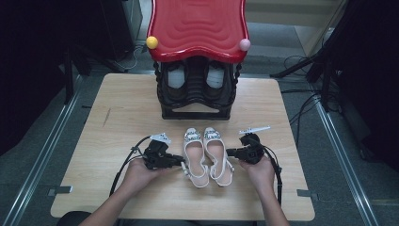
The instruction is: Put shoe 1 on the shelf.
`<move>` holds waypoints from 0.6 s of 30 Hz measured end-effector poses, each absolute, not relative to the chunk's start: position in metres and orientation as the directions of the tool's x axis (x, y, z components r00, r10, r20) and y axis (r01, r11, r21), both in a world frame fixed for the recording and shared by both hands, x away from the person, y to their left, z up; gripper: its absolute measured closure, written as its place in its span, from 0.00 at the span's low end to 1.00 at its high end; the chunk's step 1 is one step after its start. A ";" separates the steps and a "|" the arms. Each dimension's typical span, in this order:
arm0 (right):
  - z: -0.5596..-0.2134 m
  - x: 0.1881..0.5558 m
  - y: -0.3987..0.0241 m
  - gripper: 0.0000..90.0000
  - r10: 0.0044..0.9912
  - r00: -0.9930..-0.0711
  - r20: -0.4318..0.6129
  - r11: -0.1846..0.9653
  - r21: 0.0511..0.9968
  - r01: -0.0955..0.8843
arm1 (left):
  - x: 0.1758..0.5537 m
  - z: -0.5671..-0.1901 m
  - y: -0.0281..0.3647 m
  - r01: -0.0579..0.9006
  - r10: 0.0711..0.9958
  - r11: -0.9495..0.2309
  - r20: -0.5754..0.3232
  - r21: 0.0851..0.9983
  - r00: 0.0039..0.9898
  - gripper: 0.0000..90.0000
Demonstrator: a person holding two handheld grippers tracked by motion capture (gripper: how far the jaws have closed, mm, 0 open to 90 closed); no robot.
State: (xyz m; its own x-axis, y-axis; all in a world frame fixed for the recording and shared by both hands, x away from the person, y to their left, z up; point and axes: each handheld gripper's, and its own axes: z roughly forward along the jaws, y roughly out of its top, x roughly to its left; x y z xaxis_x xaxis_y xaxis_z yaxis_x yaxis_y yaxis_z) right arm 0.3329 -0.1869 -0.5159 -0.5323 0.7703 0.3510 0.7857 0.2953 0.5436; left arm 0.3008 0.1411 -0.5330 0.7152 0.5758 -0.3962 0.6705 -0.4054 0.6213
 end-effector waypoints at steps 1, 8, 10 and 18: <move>-0.516 0.333 -0.186 1.00 0.772 -0.529 0.351 0.292 0.544 0.787 | 0.300 -0.533 0.139 0.671 0.568 -0.404 -0.404 0.622 0.717 0.87; -0.517 0.335 -0.183 1.00 0.775 -0.533 0.340 0.296 0.550 0.781 | 0.300 -0.532 0.138 0.678 0.575 -0.407 -0.405 0.612 0.711 0.86; -0.516 0.336 -0.185 1.00 0.774 -0.528 0.350 0.282 0.556 0.782 | 0.300 -0.531 0.140 0.670 0.571 -0.414 -0.397 0.616 0.718 0.84; -0.493 0.328 -0.182 0.92 0.785 -0.540 0.305 0.280 0.603 0.747 | 0.299 -0.520 0.154 0.646 0.580 -0.420 -0.359 0.637 0.731 0.77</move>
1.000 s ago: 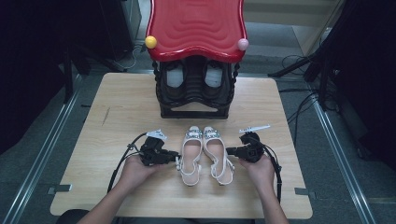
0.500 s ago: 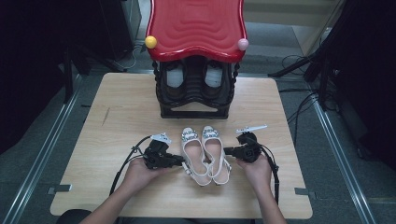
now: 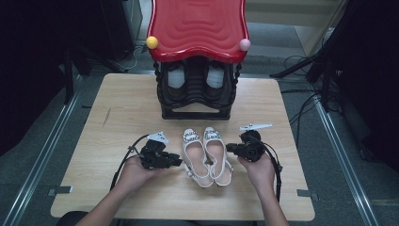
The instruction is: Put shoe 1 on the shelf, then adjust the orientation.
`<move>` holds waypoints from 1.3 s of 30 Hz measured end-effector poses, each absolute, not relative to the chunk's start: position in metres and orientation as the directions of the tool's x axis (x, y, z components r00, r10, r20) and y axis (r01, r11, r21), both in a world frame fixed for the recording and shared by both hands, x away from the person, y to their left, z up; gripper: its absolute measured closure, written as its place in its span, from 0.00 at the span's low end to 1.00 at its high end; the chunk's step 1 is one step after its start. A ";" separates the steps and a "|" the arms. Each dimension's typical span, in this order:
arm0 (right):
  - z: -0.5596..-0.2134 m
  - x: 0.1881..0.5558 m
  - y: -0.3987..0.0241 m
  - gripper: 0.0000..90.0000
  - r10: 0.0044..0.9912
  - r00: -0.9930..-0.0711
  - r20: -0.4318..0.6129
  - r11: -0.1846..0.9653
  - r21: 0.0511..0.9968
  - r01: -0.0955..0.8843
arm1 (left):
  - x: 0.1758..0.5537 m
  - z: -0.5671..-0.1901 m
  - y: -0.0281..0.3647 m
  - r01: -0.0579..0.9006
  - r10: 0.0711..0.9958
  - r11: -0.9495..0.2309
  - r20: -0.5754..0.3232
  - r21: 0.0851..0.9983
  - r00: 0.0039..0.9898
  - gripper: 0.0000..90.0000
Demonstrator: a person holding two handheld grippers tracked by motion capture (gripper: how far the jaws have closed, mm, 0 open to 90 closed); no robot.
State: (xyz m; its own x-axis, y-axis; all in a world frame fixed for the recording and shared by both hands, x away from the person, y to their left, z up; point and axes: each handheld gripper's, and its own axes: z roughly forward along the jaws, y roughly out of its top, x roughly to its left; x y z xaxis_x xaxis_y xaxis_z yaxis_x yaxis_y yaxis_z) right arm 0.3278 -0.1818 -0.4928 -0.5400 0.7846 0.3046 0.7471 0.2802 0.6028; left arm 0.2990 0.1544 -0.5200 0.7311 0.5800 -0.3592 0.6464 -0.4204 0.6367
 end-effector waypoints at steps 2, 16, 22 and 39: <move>-0.489 0.325 -0.182 0.89 0.778 -0.541 0.320 0.266 0.611 0.745 | 0.299 -0.517 0.160 0.648 0.583 -0.410 -0.362 0.642 0.727 0.75; -0.469 0.319 -0.171 0.75 0.741 -0.575 0.347 0.261 0.640 0.723 | 0.307 -0.515 0.179 0.649 0.604 -0.373 -0.358 0.663 0.713 0.73; -0.467 0.315 -0.156 0.74 0.735 -0.593 0.329 0.295 0.631 0.717 | 0.306 -0.513 0.181 0.646 0.597 -0.370 -0.362 0.668 0.716 0.70; -0.473 0.313 -0.128 0.71 0.742 -0.589 0.320 0.316 0.607 0.729 | 0.308 -0.510 0.191 0.648 0.613 -0.345 -0.359 0.679 0.704 0.68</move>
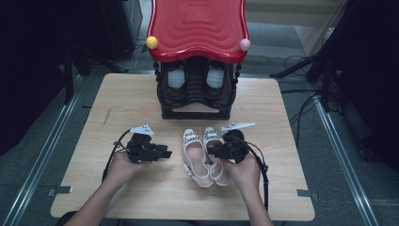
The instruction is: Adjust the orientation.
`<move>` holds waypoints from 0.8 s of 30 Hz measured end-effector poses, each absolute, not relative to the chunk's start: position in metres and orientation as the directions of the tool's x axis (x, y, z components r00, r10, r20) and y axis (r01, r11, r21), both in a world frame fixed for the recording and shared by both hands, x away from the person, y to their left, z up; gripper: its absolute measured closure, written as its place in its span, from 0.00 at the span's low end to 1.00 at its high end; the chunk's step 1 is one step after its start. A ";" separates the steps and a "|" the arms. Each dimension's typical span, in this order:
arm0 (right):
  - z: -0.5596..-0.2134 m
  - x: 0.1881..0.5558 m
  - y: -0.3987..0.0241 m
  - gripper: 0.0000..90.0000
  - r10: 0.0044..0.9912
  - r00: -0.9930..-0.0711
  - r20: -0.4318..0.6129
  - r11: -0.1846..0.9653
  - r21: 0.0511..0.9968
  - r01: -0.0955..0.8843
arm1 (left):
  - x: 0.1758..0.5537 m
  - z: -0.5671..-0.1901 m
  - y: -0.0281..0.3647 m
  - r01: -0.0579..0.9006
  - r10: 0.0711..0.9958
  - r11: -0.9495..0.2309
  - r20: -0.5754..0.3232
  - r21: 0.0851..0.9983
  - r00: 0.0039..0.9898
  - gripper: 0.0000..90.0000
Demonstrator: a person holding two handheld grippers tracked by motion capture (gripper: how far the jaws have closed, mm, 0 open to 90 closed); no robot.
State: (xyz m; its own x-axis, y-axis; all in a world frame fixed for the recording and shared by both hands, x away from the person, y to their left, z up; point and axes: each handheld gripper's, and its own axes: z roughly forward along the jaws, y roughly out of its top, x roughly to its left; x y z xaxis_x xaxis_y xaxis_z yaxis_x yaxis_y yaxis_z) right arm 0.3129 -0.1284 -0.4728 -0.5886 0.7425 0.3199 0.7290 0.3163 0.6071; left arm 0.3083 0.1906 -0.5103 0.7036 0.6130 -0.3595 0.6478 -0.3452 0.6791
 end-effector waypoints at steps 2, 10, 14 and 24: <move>-0.475 0.314 -0.126 0.71 0.747 -0.587 0.313 0.324 0.600 0.731 | 0.309 -0.510 0.192 0.649 0.611 -0.338 -0.365 0.682 0.702 0.67; -0.481 0.317 -0.122 0.69 0.754 -0.579 0.310 0.333 0.579 0.744 | 0.309 -0.510 0.195 0.649 0.625 -0.328 -0.357 0.686 0.694 0.66; -0.481 0.316 -0.119 0.68 0.754 -0.578 0.312 0.329 0.581 0.744 | 0.309 -0.509 0.196 0.647 0.622 -0.331 -0.356 0.687 0.697 0.66; -0.473 0.322 -0.108 0.63 0.763 -0.571 0.305 0.335 0.568 0.751 | 0.310 -0.510 0.196 0.647 0.626 -0.329 -0.354 0.688 0.695 0.66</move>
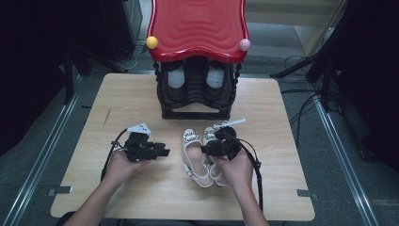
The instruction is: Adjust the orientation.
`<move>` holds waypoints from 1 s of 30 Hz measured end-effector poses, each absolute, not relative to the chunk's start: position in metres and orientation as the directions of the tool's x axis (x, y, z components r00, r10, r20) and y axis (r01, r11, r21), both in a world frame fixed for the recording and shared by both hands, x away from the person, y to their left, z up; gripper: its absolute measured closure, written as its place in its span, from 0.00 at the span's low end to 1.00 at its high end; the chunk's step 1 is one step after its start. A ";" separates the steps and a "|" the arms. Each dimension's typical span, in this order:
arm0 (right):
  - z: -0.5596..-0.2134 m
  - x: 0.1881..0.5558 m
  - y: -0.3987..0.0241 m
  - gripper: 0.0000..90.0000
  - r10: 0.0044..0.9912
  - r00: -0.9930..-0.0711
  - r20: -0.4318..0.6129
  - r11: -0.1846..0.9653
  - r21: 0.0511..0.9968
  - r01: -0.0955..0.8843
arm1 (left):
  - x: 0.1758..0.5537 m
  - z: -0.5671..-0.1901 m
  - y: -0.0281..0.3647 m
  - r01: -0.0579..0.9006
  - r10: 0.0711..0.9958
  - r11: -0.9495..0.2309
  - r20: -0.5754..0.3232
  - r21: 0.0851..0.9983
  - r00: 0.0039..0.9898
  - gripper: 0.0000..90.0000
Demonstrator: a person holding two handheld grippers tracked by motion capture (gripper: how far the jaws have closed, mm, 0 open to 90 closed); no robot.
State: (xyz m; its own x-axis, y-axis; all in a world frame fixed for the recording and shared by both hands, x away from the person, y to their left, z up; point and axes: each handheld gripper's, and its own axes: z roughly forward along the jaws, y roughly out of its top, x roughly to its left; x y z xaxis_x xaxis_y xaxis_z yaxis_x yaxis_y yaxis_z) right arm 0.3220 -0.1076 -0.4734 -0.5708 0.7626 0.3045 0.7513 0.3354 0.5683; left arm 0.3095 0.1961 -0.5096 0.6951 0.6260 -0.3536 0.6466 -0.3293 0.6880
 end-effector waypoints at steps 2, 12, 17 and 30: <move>-0.476 0.323 -0.105 0.63 0.770 -0.567 0.293 0.347 0.553 0.757 | 0.309 -0.509 0.196 0.647 0.625 -0.328 -0.355 0.689 0.695 0.66; -0.491 0.325 -0.093 0.64 0.793 -0.546 0.269 0.379 0.484 0.789 | 0.310 -0.511 0.195 0.649 0.626 -0.334 -0.354 0.684 0.695 0.66; -0.496 0.327 -0.089 0.71 0.796 -0.558 0.235 0.426 0.438 0.792 | 0.310 -0.510 0.195 0.649 0.629 -0.332 -0.353 0.684 0.693 0.66; -0.499 0.341 -0.079 0.81 0.818 -0.527 0.230 0.448 0.322 0.834 | 0.311 -0.509 0.201 0.655 0.635 -0.303 -0.366 0.692 0.680 0.65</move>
State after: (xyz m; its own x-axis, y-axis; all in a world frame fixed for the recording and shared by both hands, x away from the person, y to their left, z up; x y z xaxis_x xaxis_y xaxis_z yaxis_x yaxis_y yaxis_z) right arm 0.3407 -0.0791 -0.4988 -0.5273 0.8181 0.2296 0.8344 0.4475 0.3217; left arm 0.3111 0.2015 -0.5094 0.6805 0.6349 -0.3658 0.6550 -0.3031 0.6922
